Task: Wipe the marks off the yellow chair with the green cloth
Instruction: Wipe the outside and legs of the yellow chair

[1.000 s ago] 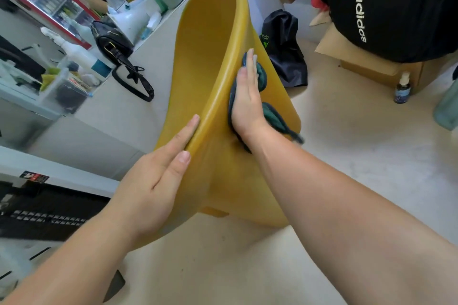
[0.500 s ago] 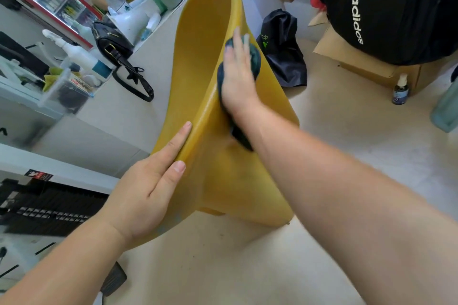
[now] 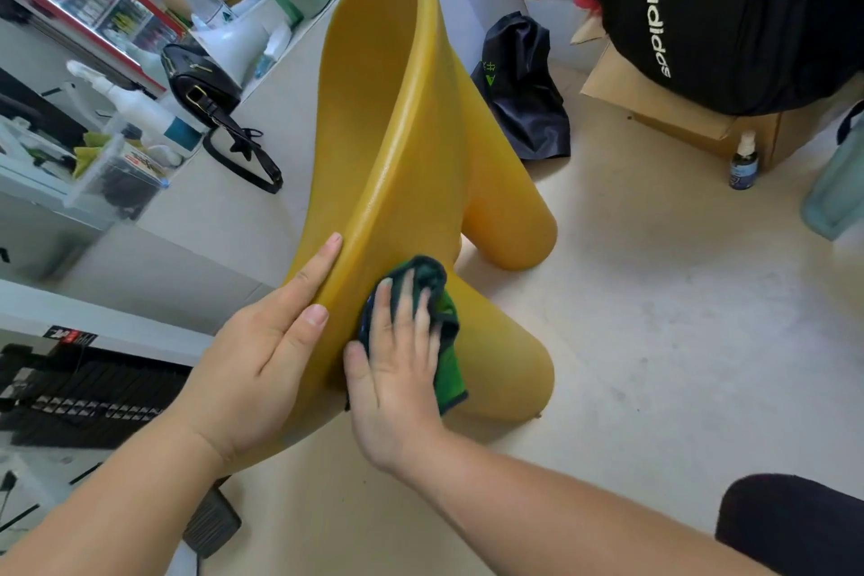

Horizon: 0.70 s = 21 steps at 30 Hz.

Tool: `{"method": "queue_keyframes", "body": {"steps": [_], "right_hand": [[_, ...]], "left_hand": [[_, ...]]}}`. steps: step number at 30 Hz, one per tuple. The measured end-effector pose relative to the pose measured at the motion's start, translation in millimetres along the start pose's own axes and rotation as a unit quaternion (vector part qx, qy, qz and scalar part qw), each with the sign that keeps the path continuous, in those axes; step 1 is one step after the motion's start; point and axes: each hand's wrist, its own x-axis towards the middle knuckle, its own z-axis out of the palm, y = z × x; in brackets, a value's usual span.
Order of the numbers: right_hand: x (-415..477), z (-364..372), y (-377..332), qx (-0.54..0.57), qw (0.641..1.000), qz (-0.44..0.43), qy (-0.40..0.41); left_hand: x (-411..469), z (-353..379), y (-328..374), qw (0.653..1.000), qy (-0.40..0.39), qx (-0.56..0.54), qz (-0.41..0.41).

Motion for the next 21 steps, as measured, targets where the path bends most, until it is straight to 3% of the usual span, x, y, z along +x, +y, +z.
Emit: {"method": "queue_keyframes", "body": {"steps": [4, 6, 9, 12, 16, 18, 21], "right_hand": [[97, -21, 18, 0.035, 0.992, 0.053, 0.109], [137, -36, 24, 0.13, 0.982, 0.063, 0.12], [165, -56, 27, 0.282, 0.937, 0.173, 0.109], [147, -52, 14, 0.271, 0.928, 0.235, 0.1], [49, -16, -21, 0.101, 0.987, 0.112, 0.049], [30, -13, -34, 0.121, 0.99, 0.065, 0.029], [75, -38, -37, 0.15, 0.983, 0.012, 0.109]], "left_hand": [[1, 0, 1, 1.0, 0.001, 0.004, -0.004], [2, 0, 1, 1.0, 0.0, 0.017, -0.009], [0, 1, 3, 0.999, 0.006, 0.032, -0.011], [1, 1, 1, 0.999, 0.009, 0.032, -0.01], [2, 1, 0, 0.999, 0.009, 0.037, 0.001], [2, 1, 1, 0.999, 0.011, 0.033, 0.0], [3, 1, 0, 1.0, 0.015, 0.021, 0.006]]}}
